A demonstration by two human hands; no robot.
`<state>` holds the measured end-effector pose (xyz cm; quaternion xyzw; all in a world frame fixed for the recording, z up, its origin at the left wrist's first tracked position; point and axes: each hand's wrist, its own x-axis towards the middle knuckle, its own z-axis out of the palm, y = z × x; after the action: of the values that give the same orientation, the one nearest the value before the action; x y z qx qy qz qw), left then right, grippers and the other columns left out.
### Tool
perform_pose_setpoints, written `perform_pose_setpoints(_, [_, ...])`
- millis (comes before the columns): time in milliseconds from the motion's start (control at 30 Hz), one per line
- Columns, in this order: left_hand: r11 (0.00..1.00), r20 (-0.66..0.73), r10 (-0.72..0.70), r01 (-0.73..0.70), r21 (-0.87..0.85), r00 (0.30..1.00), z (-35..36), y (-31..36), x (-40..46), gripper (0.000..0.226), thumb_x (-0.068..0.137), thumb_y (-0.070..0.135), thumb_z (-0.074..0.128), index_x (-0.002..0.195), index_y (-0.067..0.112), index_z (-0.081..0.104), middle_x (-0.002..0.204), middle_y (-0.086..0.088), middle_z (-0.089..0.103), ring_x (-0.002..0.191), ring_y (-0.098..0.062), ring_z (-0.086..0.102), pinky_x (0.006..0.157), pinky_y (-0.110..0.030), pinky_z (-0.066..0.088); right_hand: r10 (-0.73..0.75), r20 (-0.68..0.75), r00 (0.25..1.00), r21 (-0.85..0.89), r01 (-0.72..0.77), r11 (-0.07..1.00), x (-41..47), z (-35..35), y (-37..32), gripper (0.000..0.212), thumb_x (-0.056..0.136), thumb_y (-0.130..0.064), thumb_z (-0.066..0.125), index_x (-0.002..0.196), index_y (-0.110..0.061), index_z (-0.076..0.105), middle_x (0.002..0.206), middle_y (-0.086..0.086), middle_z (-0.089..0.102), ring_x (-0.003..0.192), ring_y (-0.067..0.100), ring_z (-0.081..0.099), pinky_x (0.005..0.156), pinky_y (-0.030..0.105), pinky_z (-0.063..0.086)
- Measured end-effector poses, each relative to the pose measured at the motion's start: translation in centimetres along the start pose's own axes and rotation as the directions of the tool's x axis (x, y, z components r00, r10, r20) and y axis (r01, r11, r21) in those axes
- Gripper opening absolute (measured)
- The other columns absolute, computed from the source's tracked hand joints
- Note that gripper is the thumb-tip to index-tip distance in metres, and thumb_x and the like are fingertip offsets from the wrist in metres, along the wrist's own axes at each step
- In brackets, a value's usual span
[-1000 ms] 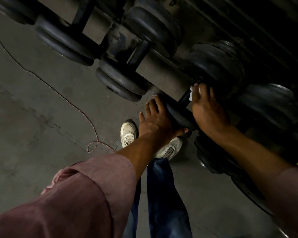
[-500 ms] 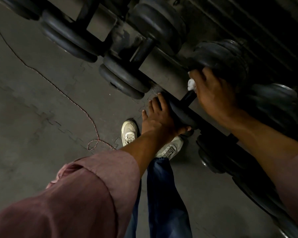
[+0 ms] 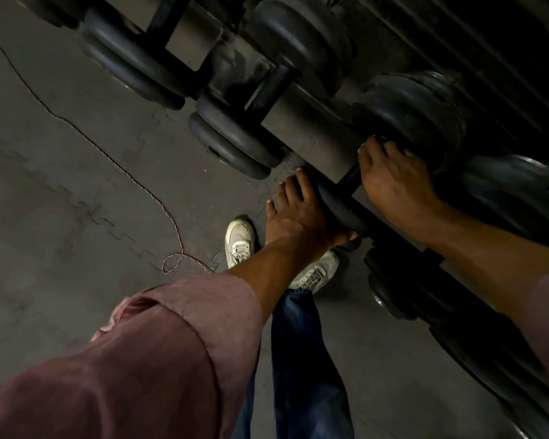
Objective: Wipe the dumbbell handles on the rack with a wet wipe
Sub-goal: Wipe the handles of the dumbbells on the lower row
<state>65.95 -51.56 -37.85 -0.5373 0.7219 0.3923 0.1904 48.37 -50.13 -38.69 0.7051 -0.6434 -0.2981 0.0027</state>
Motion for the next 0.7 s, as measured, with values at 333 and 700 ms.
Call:
perform_pose_setpoints(333, [1.000, -0.022, 0.016, -0.016, 0.001, 1.000, 0.2, -0.3, 0.1, 0.145, 0.064, 0.077, 0.078, 0.160, 0.011, -0.009, 0.169, -0.015, 0.004, 0.156, -0.036, 0.004, 0.124, -0.057, 0.017, -0.107, 0.032, 0.994, 0.015, 0.107, 0.994, 0.5, -0.2, 0.1, 0.058, 0.095, -0.023, 0.041, 0.143, 0.008, 0.042, 0.152, 0.023, 0.036, 0.140, 0.041, 0.036, 0.111, 0.045, 0.038])
perform_pose_setpoints(700, [0.999, -0.033, 0.031, -0.031, 0.018, 0.999, 0.4, -0.6, 0.3, 0.145, 0.064, 0.079, 0.076, 0.160, 0.011, -0.009, 0.169, -0.016, 0.004, 0.156, -0.035, 0.004, 0.124, -0.057, 0.019, -0.244, 0.378, 0.893, -0.163, 0.324, 0.932, 4.9, -2.9, -0.5, 0.046, 0.099, -0.032, 0.046, 0.139, -0.010, 0.046, 0.137, 0.013, 0.048, 0.128, 0.029, 0.045, 0.108, 0.040, 0.034])
